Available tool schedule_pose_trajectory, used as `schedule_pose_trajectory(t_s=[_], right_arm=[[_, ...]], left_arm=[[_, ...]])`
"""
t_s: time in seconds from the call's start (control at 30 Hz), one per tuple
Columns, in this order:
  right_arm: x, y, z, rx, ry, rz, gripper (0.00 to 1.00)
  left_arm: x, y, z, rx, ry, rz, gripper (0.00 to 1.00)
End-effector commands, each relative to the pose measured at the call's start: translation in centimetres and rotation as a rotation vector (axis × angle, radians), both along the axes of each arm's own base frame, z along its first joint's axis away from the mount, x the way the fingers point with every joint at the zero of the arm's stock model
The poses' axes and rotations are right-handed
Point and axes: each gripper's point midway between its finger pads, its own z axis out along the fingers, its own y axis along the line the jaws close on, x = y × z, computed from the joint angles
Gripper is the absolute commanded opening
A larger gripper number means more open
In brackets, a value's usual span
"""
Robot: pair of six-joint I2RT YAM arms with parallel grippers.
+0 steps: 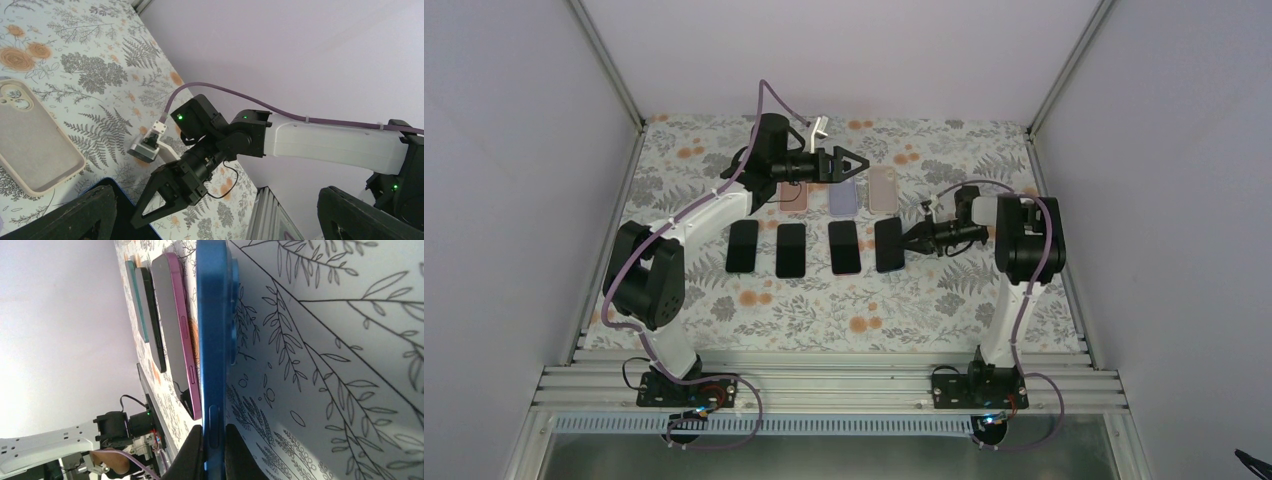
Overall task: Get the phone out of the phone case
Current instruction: Place the phone at the center of the board.
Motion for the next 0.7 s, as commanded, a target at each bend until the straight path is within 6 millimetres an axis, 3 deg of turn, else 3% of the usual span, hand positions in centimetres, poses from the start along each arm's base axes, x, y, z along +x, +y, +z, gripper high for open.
schedule_pose_trajectory(t_s=[0.0,0.2,0.33,0.47,0.67], right_arm=[[0.72,1.06,0.73,0.085,-0.001,0.012,0.04],[0.9,1.19,0.39,0.088,0.006,0.017,0.06],[0.84,1.17,0.46,0.086,0.006,0.012,0.14],[0.69,1.09,0.67,0.079,-0.002,0.01,0.3],[0.69,1.04,0.96,0.071,-0.015,0.01,0.4]], left_arm=[[0.18,0.07,0.22,-0.014,-0.015,-0.003,1.0],[0.19,0.12,0.23,-0.012,-0.018,0.001,1.0],[0.15,0.2,0.19,-0.01,-0.019,0.005,1.0],[0.18,0.18,0.14,-0.01,-0.018,0.005,1.0],[0.26,0.22,-0.09,-0.006,-0.017,0.01,1.0]])
